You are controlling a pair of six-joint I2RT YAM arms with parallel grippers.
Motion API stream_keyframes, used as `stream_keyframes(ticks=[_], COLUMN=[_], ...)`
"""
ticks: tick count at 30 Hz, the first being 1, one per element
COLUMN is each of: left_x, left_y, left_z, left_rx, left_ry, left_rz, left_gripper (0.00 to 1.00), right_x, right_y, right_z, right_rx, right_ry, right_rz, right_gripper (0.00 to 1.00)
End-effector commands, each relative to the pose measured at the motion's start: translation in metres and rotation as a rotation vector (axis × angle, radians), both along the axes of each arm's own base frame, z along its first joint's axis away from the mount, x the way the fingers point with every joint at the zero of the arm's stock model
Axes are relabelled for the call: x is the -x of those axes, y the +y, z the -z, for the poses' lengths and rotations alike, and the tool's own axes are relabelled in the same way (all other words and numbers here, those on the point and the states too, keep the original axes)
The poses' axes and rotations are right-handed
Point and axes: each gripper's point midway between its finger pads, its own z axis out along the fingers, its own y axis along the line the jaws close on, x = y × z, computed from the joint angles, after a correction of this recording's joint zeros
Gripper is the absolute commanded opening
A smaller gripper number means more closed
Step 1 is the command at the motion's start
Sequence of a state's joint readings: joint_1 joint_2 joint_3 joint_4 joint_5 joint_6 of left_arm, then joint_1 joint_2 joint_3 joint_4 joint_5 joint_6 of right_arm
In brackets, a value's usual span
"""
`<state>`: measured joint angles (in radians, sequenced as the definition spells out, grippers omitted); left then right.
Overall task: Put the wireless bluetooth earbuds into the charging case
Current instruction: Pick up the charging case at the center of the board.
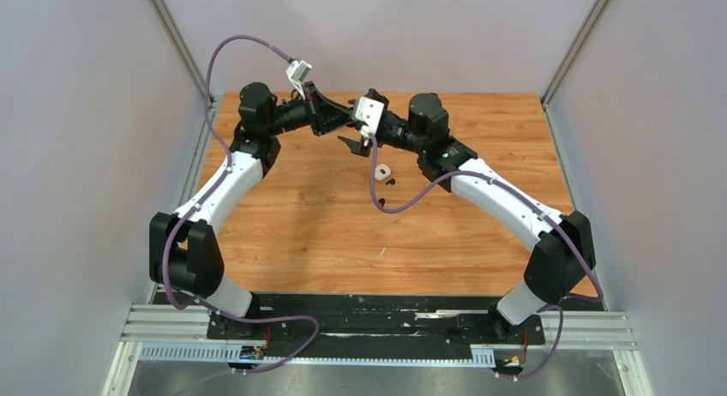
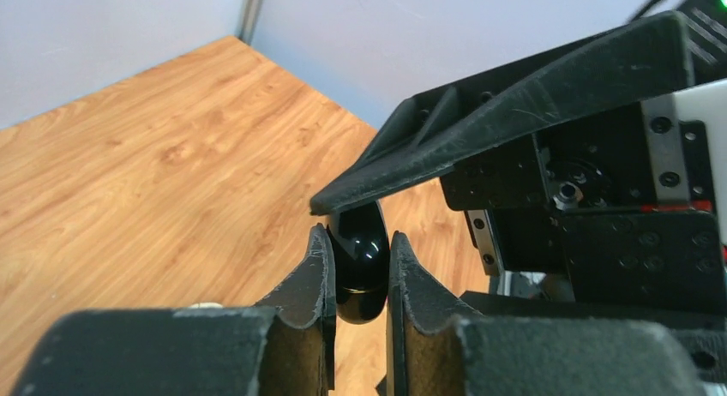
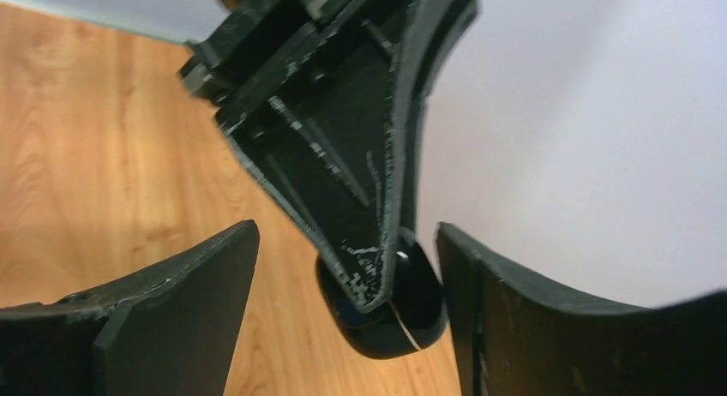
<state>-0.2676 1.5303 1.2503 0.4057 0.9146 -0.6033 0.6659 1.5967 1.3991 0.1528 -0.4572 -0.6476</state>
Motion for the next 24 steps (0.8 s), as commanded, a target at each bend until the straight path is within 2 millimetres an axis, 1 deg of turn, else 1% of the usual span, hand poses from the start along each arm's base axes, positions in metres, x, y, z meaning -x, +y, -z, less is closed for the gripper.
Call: stream_keyframes(ticks=[1,5,8,12,15,19,21,23,24], left_x=[0.018,0.023,0.029,0.031,0.032,0.032,0.032,0.032,0.032], left_y=[-0.002,-0.001,-0.001,0.0,0.001,0.001,0.001,0.001,0.0], left_z=[-0.012,-0.006,-0.007,-0.008,-0.008,-0.007,-0.007,-0.007,-0.007], left_rx=[-0.019,-0.054,-0.057,-0.055,-0.053,-0.051,-0.05,-0.049,-0.048], left_ry=[-0.13,-0.135,-0.137,-0.123,-0.113,-0.103,-0.101,-0.095,-0.093], left_rz=[0.128,0.159,0.188,0.195,0.196,0.198,0.198,0.199,0.199], left_gripper=[0.0,0.0,0.0,0.0,0.0,0.0,0.0,0.0,0.0], right_x=[0.039,0.042,0.032,0.021,0.012,0.01,0.011,0.011,0.011], right_y=[-0.005,-0.011,-0.013,-0.014,-0.017,-0.019,-0.02,-0.02,-0.02], right_z=[0.014,0.031,0.034,0.035,0.031,0.03,0.029,0.027,0.026], right_rx=[0.108,0.213,0.235,0.254,0.242,0.245,0.239,0.233,0.228], right_ry=[0.068,0.051,0.038,0.011,-0.002,-0.027,-0.044,-0.054,-0.056], right_rz=[-0.173,-0.195,-0.159,-0.125,-0.071,-0.058,-0.056,-0.053,-0.052], right_gripper=[0.77,0.76,0.76,0.67,0.62,0.54,0.49,0.34,0.3])
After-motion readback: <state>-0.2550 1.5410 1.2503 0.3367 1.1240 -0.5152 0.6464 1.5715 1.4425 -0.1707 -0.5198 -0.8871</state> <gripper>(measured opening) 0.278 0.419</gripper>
